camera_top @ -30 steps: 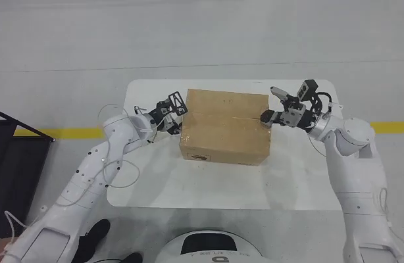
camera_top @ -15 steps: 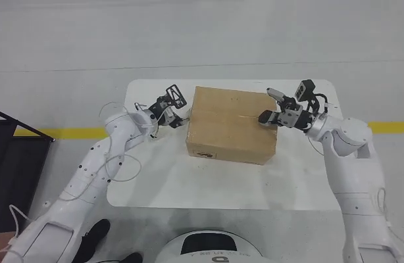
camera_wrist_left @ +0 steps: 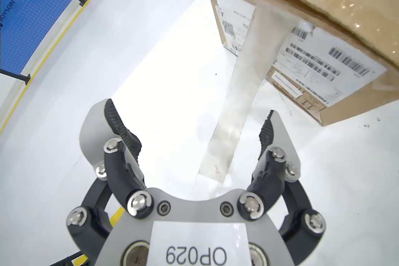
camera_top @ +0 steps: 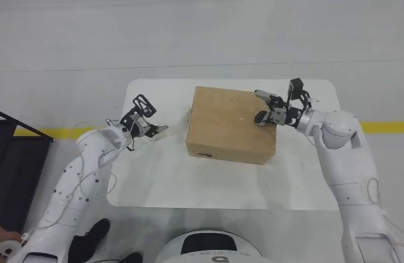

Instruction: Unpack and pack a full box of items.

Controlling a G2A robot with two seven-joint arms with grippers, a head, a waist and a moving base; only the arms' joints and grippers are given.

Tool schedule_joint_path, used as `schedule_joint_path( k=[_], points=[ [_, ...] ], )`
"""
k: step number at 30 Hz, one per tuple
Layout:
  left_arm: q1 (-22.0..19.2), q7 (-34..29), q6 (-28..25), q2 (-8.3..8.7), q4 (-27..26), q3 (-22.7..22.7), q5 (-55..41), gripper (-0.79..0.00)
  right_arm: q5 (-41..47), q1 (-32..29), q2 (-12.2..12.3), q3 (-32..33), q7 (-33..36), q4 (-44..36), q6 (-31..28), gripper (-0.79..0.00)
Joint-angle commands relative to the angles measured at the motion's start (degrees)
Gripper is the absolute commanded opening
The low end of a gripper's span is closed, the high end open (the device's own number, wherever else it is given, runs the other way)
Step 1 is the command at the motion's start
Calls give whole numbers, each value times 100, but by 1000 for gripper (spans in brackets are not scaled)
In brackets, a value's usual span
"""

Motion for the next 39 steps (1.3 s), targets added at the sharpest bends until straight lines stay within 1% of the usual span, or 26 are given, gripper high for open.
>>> schedule_joint_path(
  k=[1, 7, 10, 12, 17, 21, 32, 35, 39],
  points=[
    [83, 71, 50, -7, -42, -43, -241, 0, -141, 58, 6, -72, -62, 39, 61, 0],
    [147, 31, -44, -19, -222, -11, -496, 0, -97, 100, 10, -121, -140, 85, 40, 0],
    [70, 122, -32, -55, -136, 124, -632, 0, -97, 100, 10, -121, -140, 85, 40, 0],
    [-35, 200, 41, -88, 34, 241, -659, 0, -97, 100, 10, -121, -140, 85, 40, 0],
    [-342, 706, 268, -209, 692, 590, -827, 0, -97, 100, 10, -121, -140, 85, 40, 0],
    [-595, 791, 304, -314, 1082, 925, -921, 0, -97, 100, 10, -121, -140, 85, 40, 0],
    [-1317, 982, 642, -640, 1853, 1699, -1106, 0, -97, 100, 10, -121, -140, 85, 40, 0],
    [-1473, 1111, 709, -716, 2073, 1836, -1110, 0, -97, 100, 10, -121, -140, 85, 40, 0],
    [-1575, 1358, 864, -779, 2264, 1909, -1058, 0, -97, 100, 10, -121, -140, 85, 40, 0]
  ],
)
